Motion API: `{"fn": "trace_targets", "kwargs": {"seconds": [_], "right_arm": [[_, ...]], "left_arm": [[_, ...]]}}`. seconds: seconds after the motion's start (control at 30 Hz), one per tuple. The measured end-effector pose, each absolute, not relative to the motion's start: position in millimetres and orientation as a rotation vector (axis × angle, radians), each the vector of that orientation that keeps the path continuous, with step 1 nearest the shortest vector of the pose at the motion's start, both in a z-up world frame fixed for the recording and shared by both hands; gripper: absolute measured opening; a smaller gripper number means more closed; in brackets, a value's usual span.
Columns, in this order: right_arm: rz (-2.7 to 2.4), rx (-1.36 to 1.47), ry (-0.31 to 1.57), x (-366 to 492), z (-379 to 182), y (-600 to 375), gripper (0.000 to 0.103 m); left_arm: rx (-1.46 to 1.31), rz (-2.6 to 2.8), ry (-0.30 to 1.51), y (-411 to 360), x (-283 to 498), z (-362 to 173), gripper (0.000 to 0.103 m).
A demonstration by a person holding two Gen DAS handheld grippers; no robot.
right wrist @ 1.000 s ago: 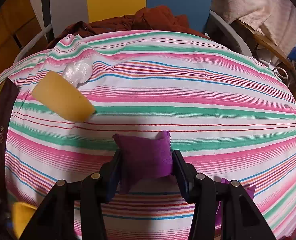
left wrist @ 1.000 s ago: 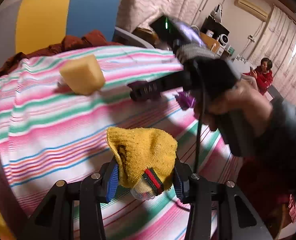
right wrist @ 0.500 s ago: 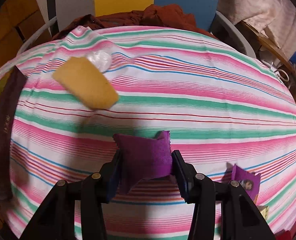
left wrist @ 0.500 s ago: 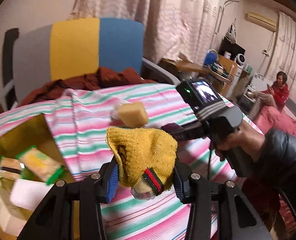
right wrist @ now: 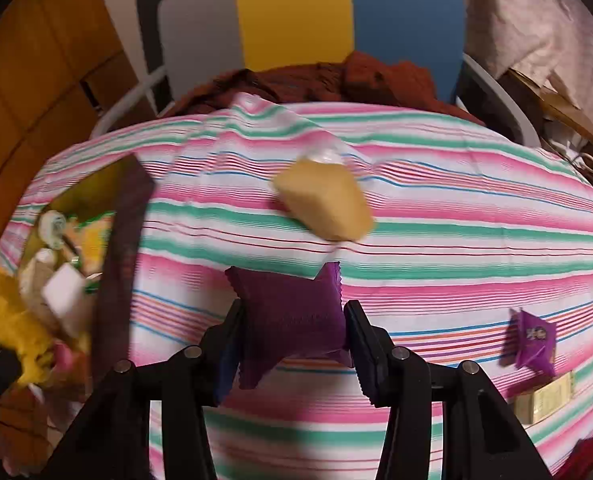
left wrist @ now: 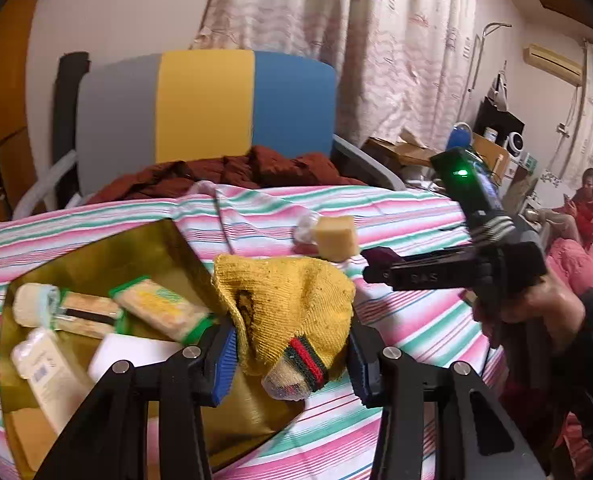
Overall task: Organize objects
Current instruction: 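Carry the yellow sock and purple packet over the gold tray with both tools, then release the yellow sock in the tray with the left tool while the right tool drops the purple packet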
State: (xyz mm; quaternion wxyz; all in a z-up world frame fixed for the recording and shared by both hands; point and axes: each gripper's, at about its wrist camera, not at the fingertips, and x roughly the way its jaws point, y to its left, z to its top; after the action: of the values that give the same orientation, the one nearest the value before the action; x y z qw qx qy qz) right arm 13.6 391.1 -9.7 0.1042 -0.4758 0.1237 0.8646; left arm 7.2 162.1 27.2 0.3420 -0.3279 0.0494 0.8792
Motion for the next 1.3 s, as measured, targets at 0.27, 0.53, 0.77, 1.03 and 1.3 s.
{"fn": "trace_targets", "kwargs": {"seconds": [0.27, 0.53, 0.77, 1.03, 1.3], "right_arm": [[2.680, -1.346, 0.394, 14.8, 11.1, 337.4, 0.049], [2.780, -1.353, 0.370, 6.6, 16.9, 285.5, 0.049], [2.827, -1.383, 0.340, 2.6, 15.2, 253.6, 0.049], [2.836, -1.406, 0.311, 2.2, 6.8, 231.5, 0.050], [2.836, -1.433, 0.287, -0.4, -3.3, 216.0, 0.050]], "left_arm": [[-0.835, 2.392, 0.127, 126.6, 5.1, 32.6, 0.046], [-0.854, 2.475, 0.100, 89.8, -1.8, 31.3, 0.046], [-0.875, 2.536, 0.084, 66.8, -6.6, 26.4, 0.047], [-0.920, 2.559, 0.056, 50.1, -14.8, 16.9, 0.047], [-0.999, 2.530, -0.096, 20.7, -27.7, 5.7, 0.047]]}}
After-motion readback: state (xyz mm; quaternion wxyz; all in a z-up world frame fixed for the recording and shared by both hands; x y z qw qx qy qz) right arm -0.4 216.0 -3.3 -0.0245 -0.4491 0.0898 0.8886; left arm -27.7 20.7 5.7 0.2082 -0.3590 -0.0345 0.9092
